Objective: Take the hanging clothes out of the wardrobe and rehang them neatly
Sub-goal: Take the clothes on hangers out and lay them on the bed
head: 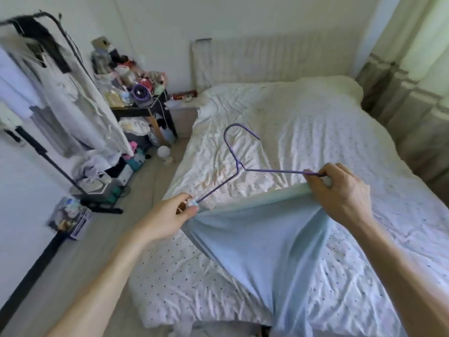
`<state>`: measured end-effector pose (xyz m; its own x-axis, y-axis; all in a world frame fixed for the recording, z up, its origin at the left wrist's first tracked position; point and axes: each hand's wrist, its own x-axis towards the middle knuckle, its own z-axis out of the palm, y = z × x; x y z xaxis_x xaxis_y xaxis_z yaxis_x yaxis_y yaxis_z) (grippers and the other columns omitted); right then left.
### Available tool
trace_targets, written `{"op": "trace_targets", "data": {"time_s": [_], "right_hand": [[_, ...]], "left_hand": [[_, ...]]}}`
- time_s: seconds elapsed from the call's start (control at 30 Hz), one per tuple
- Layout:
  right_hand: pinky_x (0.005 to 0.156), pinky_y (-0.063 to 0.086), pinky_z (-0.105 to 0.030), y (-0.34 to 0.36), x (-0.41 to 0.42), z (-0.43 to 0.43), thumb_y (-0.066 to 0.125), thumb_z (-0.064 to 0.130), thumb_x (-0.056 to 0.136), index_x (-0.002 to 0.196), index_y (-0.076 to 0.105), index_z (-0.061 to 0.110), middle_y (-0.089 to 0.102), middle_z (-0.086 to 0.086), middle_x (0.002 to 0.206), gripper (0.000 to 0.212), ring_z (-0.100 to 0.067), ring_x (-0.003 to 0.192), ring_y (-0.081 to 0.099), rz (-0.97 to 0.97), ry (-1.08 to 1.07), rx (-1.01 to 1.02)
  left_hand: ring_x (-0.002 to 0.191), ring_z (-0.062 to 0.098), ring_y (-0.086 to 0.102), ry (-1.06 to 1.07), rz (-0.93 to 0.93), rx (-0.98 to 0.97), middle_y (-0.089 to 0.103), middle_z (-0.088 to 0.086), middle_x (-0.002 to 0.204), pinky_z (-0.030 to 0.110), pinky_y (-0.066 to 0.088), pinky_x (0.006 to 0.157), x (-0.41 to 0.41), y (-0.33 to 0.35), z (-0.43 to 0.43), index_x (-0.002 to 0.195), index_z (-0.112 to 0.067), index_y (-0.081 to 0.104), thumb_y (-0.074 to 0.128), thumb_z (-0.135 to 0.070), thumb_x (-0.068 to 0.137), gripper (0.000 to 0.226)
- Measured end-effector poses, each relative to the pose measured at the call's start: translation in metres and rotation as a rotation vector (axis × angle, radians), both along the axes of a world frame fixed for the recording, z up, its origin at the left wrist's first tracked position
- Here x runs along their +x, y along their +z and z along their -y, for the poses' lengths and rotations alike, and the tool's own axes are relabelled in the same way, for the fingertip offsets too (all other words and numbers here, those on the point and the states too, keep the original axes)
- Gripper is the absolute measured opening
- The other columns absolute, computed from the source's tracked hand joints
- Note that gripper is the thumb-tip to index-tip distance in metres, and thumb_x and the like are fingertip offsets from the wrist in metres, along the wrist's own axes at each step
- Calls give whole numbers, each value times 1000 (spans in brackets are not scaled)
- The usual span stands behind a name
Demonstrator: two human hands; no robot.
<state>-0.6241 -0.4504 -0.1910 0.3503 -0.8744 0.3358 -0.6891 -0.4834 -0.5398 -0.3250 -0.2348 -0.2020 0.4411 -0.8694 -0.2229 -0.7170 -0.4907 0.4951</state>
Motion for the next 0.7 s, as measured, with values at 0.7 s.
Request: {"op": "trace_targets", "data": {"time_s": [0.7], "right_hand": [[53,39,-28,35,125,-62,62,48,88,70,61,16,61,3,62,36,-18,67,58,221,186,262]], "left_hand": [[63,22,48,430,378,-806,50,0,64,42,40,59,75,78,-79,70,-15,48,49,-49,83,37]]}}
